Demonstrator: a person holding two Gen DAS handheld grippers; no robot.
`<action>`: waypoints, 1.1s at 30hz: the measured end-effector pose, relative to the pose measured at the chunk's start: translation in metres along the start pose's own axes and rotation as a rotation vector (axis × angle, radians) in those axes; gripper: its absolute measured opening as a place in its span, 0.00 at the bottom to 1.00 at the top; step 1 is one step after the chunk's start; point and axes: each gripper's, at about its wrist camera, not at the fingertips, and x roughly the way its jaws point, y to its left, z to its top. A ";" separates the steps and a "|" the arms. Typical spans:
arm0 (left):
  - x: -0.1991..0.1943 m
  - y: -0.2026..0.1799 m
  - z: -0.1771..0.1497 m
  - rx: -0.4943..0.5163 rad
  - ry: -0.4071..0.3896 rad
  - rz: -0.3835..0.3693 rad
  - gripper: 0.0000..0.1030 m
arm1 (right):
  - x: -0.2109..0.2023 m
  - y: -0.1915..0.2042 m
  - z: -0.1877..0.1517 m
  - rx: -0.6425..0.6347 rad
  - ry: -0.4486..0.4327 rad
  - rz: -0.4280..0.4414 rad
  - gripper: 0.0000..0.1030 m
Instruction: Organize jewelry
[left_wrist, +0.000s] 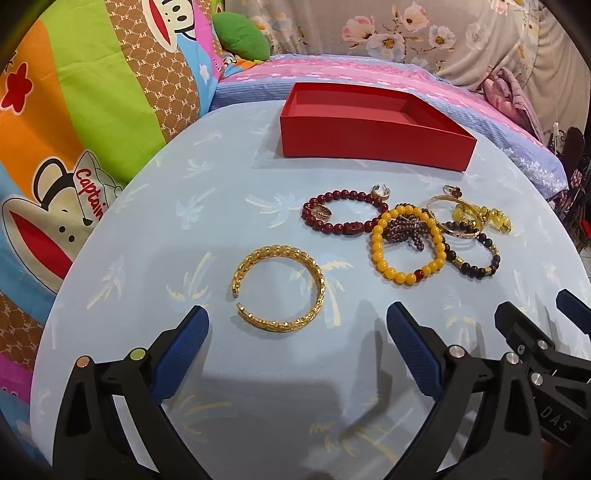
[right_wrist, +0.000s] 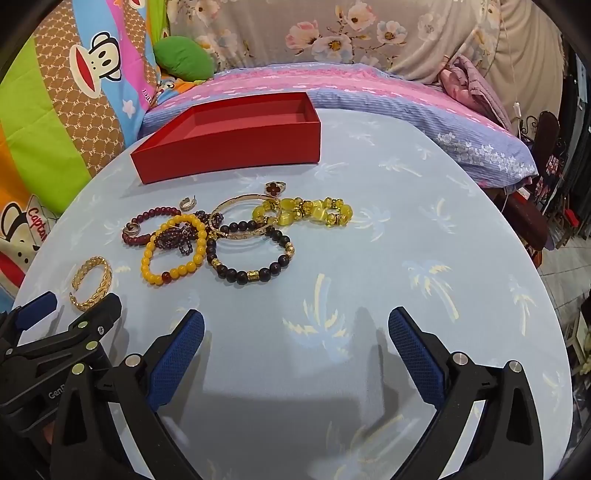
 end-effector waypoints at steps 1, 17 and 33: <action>0.000 0.000 0.000 0.000 -0.002 0.001 0.90 | -0.003 0.004 0.000 -0.002 -0.002 -0.004 0.94; -0.006 0.000 0.000 0.004 -0.020 -0.003 0.90 | -0.008 0.003 -0.002 0.001 -0.014 -0.004 0.94; -0.004 0.000 0.001 0.009 -0.016 0.001 0.90 | -0.007 0.003 -0.003 0.005 -0.009 0.000 0.94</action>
